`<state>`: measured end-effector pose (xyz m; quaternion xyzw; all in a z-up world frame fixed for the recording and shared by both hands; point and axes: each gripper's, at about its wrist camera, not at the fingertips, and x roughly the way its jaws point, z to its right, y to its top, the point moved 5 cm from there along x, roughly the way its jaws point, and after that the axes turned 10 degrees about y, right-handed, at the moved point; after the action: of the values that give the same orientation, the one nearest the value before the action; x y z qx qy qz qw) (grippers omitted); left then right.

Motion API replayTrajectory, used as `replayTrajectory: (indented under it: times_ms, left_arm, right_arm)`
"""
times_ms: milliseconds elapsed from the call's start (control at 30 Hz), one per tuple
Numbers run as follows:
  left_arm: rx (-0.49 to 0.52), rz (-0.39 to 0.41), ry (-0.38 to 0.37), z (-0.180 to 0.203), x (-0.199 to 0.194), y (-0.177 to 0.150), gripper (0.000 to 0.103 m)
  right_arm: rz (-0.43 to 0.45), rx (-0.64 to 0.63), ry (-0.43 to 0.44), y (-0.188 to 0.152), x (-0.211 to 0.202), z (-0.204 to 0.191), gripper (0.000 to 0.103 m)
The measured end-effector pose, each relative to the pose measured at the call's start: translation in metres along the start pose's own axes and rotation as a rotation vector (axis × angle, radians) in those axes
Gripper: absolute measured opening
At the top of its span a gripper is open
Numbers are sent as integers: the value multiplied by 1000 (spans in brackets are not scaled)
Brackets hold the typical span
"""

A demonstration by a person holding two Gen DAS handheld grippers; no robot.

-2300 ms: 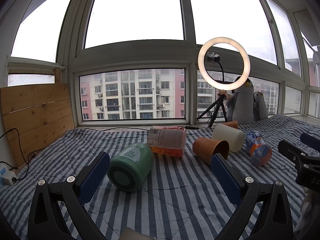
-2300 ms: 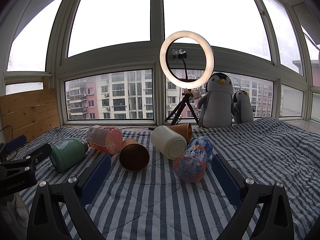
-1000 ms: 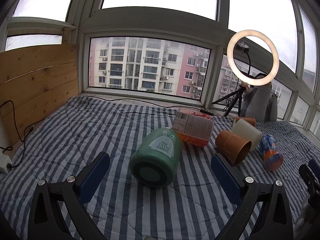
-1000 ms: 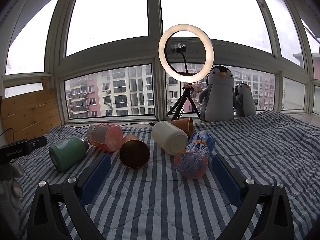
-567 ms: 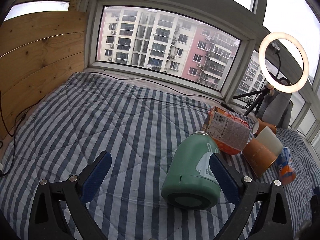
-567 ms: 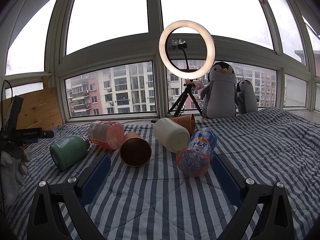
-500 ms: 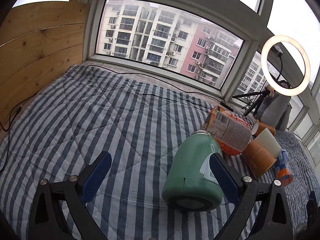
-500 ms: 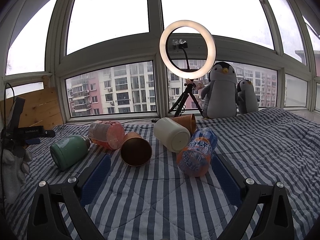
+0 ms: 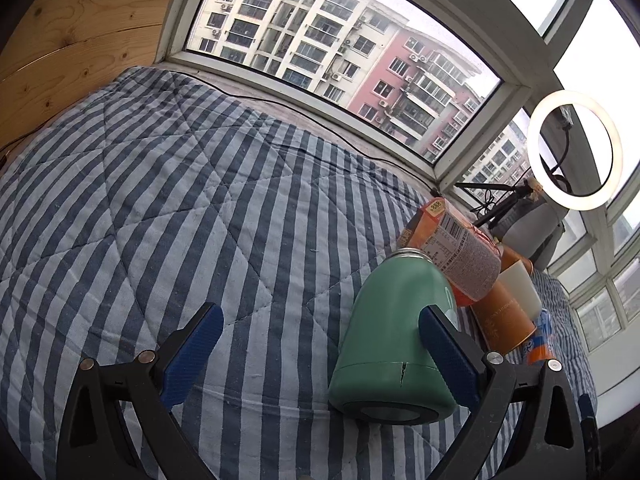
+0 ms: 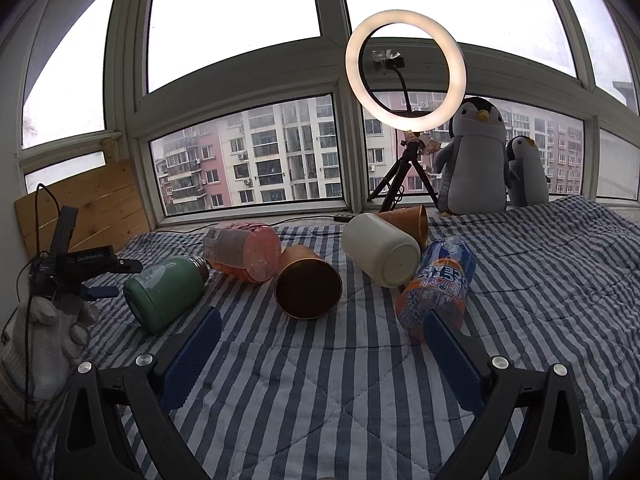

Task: Flip cup upside down
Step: 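Move the left gripper to the green thermos bottle and grasp its body, then grasp the bottle body with the right gripper while the left gripper holds it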

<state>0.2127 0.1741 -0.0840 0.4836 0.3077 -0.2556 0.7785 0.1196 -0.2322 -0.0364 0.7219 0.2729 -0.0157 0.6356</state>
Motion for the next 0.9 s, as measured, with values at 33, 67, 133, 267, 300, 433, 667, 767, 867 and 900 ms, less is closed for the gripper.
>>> replayTrajectory:
  times_ms: [33,67,133,267,300,433,667,767,867,900]
  left_arm:
    - [2,-6,-12,2,0,-1,100]
    - [8,-16,-30,7,0,-5,100]
    - [27,-31,-58,17,-2,-10,100]
    - [87,-56,-97,35,-7,-22,100]
    - [98,-66,-112,38,-7,-25,100]
    - [137,-97,-161,45,-8,-38,100]
    - [220,-107,-193,62,-6,-48,91]
    - [255,-113,-183,70,-2,-50,89]
    - [276,-109,-172,73,0,-51,88]
    - [273,-109,-176,73,1,-50,88]
  right_arm:
    - [-12,-7,14,2,4,-5,100]
    - [-25,-14,34,5,9,-12,100]
    - [-54,-29,75,10,21,-28,100]
    - [-140,2,179,17,53,-57,100]
    - [-161,27,202,19,62,-62,100]
    - [-249,121,284,22,99,-77,100]
    - [-403,255,347,17,162,-91,79]
    - [-457,311,369,10,181,-94,75]
    - [-473,358,397,7,192,-94,75]
    - [-478,372,407,7,195,-94,75]
